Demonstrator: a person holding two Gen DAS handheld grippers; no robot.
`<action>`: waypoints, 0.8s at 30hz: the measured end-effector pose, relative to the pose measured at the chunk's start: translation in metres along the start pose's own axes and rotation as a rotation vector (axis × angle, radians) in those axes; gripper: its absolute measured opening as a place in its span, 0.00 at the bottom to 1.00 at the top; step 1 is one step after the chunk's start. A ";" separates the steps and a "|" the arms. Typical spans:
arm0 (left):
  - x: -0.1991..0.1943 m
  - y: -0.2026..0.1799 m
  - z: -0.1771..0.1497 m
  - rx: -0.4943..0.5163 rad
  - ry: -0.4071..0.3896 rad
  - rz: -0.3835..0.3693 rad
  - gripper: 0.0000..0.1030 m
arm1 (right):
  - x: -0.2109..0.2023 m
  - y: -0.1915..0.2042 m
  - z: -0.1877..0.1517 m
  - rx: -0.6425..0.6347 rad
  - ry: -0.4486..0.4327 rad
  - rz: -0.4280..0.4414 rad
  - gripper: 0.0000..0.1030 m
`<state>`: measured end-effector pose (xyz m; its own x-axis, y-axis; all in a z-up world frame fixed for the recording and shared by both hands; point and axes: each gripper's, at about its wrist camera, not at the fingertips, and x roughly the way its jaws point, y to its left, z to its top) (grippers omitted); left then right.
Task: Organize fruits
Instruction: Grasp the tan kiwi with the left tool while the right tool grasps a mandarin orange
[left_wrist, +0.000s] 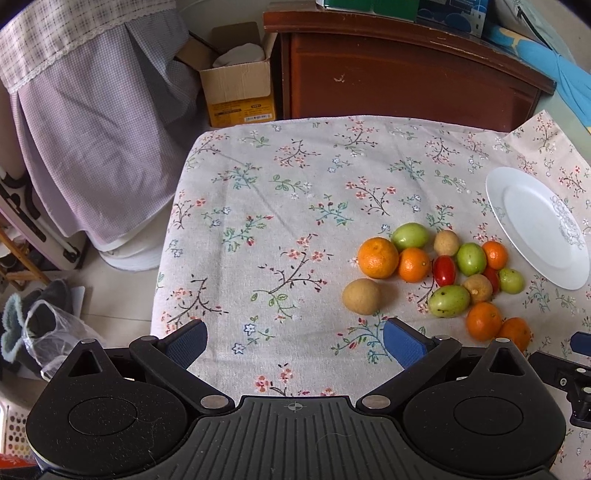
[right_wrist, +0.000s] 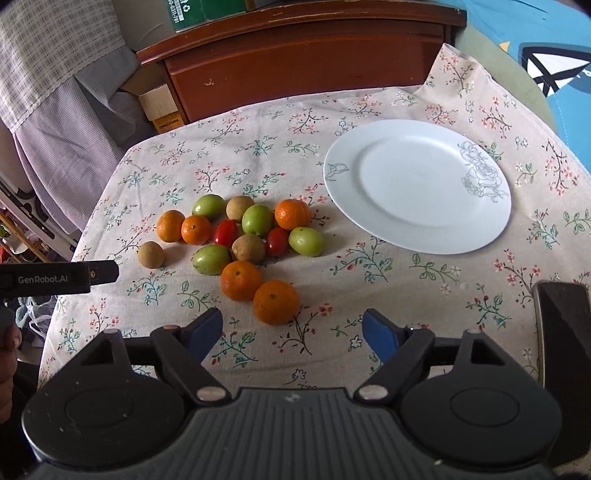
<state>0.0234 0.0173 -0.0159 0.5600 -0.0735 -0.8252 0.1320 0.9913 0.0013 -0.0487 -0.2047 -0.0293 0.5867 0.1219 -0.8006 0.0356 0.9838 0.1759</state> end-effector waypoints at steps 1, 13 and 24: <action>0.001 -0.001 0.000 0.004 -0.005 -0.012 0.99 | 0.001 0.000 0.000 -0.001 0.004 0.004 0.81; 0.019 -0.010 0.001 0.032 -0.046 -0.035 0.97 | 0.010 0.001 -0.002 -0.011 0.007 0.011 0.78; 0.031 -0.013 0.007 0.007 -0.064 -0.081 0.90 | 0.021 -0.001 -0.001 0.005 0.006 0.026 0.62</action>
<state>0.0446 0.0010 -0.0376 0.5982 -0.1601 -0.7852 0.1844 0.9811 -0.0596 -0.0372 -0.2028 -0.0464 0.5823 0.1481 -0.7994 0.0249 0.9796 0.1995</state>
